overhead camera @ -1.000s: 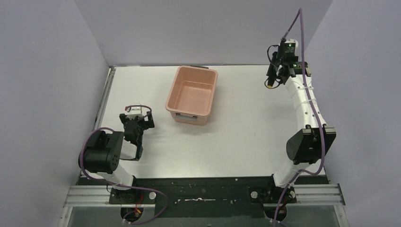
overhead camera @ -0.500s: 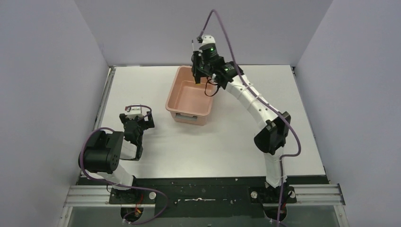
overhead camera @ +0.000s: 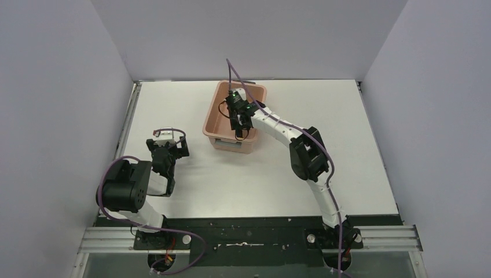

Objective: Put the screwdriver in the bin

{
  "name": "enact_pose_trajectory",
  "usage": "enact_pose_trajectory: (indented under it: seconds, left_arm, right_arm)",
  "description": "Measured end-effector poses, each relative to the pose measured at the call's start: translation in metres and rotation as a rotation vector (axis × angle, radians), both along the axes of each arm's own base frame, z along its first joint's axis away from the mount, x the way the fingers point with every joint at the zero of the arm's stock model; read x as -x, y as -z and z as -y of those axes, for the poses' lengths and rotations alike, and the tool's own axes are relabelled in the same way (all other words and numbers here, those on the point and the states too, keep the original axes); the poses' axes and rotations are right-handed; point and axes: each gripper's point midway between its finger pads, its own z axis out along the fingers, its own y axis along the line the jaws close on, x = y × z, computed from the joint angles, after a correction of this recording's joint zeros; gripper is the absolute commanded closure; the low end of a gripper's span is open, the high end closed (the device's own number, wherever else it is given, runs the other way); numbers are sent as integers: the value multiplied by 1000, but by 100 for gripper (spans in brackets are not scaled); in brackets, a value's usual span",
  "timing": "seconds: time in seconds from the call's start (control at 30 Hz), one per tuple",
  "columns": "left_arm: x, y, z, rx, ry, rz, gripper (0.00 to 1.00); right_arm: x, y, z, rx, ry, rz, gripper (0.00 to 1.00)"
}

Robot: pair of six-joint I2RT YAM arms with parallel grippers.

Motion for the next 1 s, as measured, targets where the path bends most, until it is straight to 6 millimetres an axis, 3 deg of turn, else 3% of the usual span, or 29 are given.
enact_pose_trajectory:
  seconds: [0.13,0.3,0.6,0.67,0.7,0.73,0.77,1.0]
  left_arm:
    - [0,0,0,0,0,0,3]
    - [0,0,0,0,0,0,3]
    - [0,0,0,0,0,0,3]
    - [0,0,0,0,0,0,3]
    - [0,0,0,0,0,0,3]
    - [0,0,0,0,0,0,3]
    - [0,0,0,0,0,0,3]
    - [0,0,0,0,0,0,3]
  right_arm:
    - [10,42,7,58,11,-66,81]
    - [10,58,10,80,34,-82,54]
    - [1,47,10,77,51,-42,48]
    - [-2,33,9,67,51,-18,41]
    - [-3,25,9,61,52,-5,30]
    - [-4,11,9,49,50,16,7]
    - [-4,-2,9,35,51,34,1]
    - [2,-147,21,-122,36,261,0]
